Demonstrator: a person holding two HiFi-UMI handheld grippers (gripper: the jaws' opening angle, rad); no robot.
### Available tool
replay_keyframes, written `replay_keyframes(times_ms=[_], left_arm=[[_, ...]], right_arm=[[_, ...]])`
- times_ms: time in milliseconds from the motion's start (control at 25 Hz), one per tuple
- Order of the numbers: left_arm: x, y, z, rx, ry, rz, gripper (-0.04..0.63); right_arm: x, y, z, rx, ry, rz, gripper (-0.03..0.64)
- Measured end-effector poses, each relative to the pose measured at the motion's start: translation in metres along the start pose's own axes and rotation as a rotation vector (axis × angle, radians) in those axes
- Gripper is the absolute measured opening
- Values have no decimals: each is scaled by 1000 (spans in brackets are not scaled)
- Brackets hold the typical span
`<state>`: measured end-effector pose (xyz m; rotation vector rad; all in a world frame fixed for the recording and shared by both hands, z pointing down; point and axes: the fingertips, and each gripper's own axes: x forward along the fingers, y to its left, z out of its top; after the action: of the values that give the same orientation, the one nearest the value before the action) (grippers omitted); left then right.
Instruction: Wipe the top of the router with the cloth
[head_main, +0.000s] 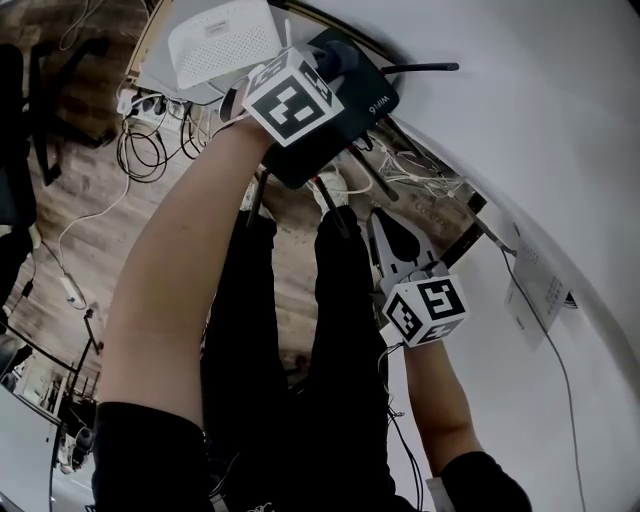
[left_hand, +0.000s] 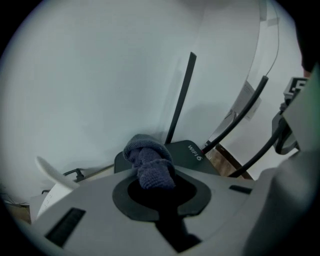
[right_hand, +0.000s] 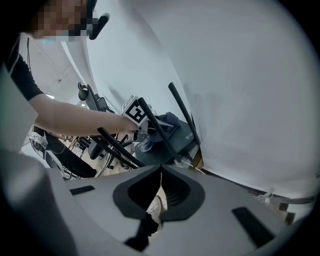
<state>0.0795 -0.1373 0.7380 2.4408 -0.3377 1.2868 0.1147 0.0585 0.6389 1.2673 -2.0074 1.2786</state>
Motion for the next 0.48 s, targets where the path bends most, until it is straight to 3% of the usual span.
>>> replay_keyframes(times_ms=[200, 480], left_arm=[[13, -20, 14, 55, -5, -37, 46], [16, -88, 9, 304, 49, -268, 46]], right_arm=[[3, -4, 6, -2, 0, -11, 2], [7, 6, 15, -21, 2, 6, 2]])
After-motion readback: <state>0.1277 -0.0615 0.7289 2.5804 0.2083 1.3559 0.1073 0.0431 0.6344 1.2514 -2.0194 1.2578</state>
